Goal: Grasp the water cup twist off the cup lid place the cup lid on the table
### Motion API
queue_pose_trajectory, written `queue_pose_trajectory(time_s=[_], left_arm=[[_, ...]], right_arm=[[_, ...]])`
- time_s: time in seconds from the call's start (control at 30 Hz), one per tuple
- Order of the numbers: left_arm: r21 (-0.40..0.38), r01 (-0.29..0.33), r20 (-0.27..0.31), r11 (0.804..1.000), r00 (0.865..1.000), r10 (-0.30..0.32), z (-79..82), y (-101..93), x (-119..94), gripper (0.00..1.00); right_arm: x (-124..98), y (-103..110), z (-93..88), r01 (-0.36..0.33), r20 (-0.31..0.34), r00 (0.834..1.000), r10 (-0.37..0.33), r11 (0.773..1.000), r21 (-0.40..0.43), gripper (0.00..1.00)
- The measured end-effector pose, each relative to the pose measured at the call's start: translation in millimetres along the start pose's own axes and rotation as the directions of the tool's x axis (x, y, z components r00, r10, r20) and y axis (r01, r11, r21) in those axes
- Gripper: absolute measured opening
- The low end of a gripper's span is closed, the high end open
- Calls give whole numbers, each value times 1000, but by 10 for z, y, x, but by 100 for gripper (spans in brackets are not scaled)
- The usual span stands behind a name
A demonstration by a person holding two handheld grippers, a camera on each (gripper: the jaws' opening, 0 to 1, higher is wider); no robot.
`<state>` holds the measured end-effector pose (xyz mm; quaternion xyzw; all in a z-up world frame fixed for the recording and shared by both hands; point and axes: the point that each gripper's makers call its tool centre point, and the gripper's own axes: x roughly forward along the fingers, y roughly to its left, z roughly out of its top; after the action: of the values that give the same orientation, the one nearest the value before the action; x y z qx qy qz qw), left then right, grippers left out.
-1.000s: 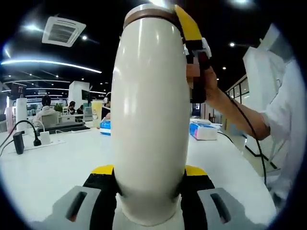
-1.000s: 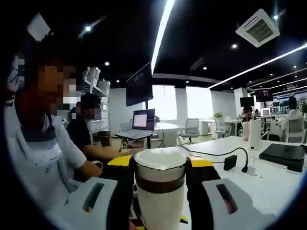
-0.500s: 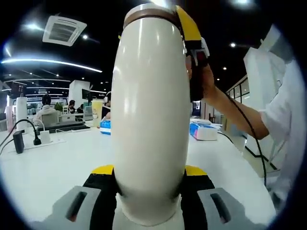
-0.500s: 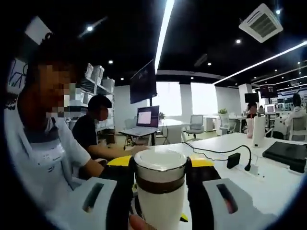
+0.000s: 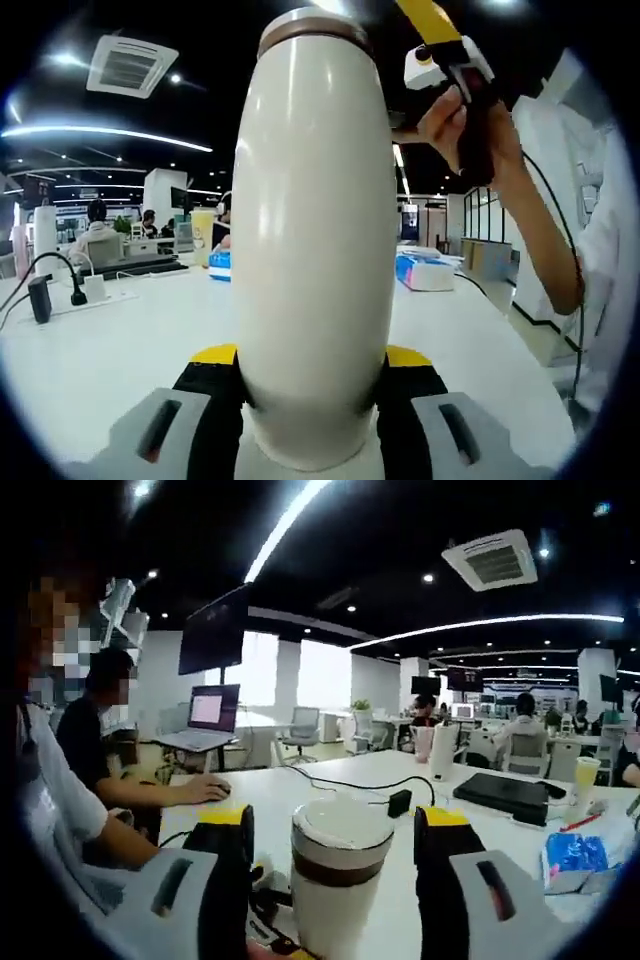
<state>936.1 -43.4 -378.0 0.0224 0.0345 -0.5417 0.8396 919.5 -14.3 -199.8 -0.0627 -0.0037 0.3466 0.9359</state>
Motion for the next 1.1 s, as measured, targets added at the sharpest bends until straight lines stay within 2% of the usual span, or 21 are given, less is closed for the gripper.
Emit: queue_pose_trajectory(time_s=[0.07, 0.17, 0.23, 0.4, 0.5, 0.67, 0.77, 0.83, 0.9, 1.1], left_arm=[[0, 1, 1, 1000, 1000, -1, 1, -1, -2, 53], [3, 1, 1, 1000, 1000, -1, 1, -5, -3, 53], [1, 1, 1, 1000, 1000, -1, 0, -6, -4, 53], [2, 1, 0, 1000, 1000, -1, -3, -11, -2, 53], [3, 2, 0, 1000, 1000, -2, -5, -12, 0, 53], [1, 3, 0, 1000, 1000, -3, -7, -8, 3, 53], [2, 4, 0, 1000, 1000, -4, -8, -7, 5, 53], [1, 5, 1, 1000, 1000, -5, -8, -6, 6, 53], [-1, 5, 1, 1000, 1000, -5, -8, -3, 7, 53], [1, 7, 1, 1000, 1000, -7, -5, -3, 7, 53]], right_arm=[[-63, -57, -34, 118, -8, 993, -118, 993, 28, 67], [-126, -28, -14, 172, 16, 985, -174, 982, 81, 67], [-140, -5, 24, 205, 33, 978, -208, 975, 85, 67], [-78, 159, -36, 247, 29, 968, -248, 969, 32, 69], [-29, 159, -72, 280, 18, 960, -279, 960, 1, 70], [39, 71, -23, 342, 40, 938, -343, 939, 26, 70], [91, 55, -4, 380, 50, 924, -380, 925, -1, 70], [101, 17, 20, 417, 70, 905, -419, 908, 40, 71], [110, -14, 28, 433, 79, 895, -438, 898, 72, 71], [140, -70, -18, 461, 63, 883, -465, 885, 68, 64]])
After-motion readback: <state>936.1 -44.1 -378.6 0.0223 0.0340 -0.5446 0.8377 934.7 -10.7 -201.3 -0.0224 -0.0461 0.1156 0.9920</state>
